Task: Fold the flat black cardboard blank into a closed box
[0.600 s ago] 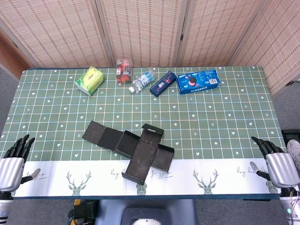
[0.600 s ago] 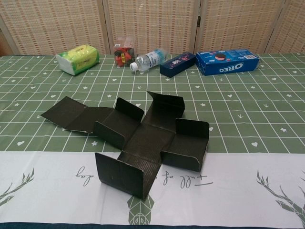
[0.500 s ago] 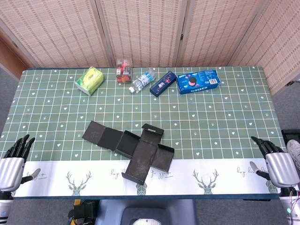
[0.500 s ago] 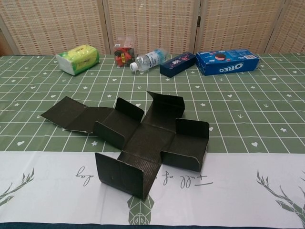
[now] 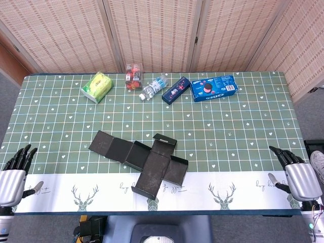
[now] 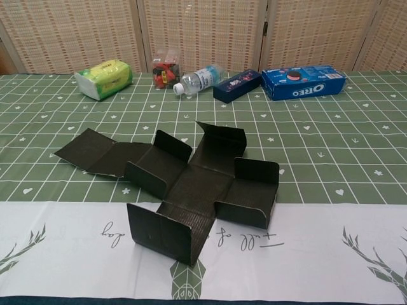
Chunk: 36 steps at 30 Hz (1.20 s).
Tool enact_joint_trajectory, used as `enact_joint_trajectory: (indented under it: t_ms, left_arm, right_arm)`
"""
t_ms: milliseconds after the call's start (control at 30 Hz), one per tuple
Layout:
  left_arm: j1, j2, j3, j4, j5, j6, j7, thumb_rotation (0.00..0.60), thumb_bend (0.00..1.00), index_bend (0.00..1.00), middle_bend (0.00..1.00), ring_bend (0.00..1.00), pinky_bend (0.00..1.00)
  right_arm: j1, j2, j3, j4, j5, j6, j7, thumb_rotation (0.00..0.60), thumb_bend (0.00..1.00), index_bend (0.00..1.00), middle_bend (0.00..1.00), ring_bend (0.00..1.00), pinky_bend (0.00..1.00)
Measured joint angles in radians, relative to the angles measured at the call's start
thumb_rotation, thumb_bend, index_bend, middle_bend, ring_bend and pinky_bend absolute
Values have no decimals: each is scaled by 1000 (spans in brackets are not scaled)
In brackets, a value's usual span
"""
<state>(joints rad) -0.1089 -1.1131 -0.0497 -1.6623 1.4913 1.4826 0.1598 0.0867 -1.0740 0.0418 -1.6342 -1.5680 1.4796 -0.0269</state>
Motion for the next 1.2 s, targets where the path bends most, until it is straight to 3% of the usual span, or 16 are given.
enact_joint_trajectory:
  t_ms: [67,133,200,267,467,533,667,833,1200]
  left_arm:
    - [-1,0,-1,0,4,2,0,600,152,51,0,63,190]
    - [-2,0,-1,0,8,5,-2,600,152,59,0,67,190]
    - [-2,-1,-2,1,11,8,-4,600,152,65,0,68,190]
    - [-3,-2,-2,1,14,8,-4,600,152,68,0,69,190]
    - [-2,-2,3,-3,27,14,-1,600,152,69,0,70,190]
    - [-1,-1,4,-5,28,16,0,600,152,69,0,70,190]
    - [0,2,6,-11,30,17,2,600,152,69,0,70,190]
    - [7,9,10,-16,32,25,3,600,152,69,0,70,190]
    - [12,7,15,-16,30,21,2,600,152,69,0,70,190]
  right_arm:
    - [10,4,4,-8,-5,-5,-11,600,284,130,227,348,455]
    - [23,11,10,-20,-11,-16,-22,600,293,130,234,510,638]
    - [35,19,13,-34,-13,-32,-29,600,355,130,255,726,916]
    - [54,33,15,-60,-11,-67,-33,600,480,130,263,811,1000]
    - [152,80,30,-151,15,-244,-80,600,910,130,234,845,1000]
    - [196,87,38,-180,38,-320,-105,600,997,115,199,845,1000]
    - [285,89,53,-226,113,-476,-149,600,1000,44,140,843,1000]
    - [422,51,74,-257,258,-659,-210,600,1000,37,136,843,1000]
    - [620,-138,88,-183,532,-803,-310,600,1000,37,136,843,1000]
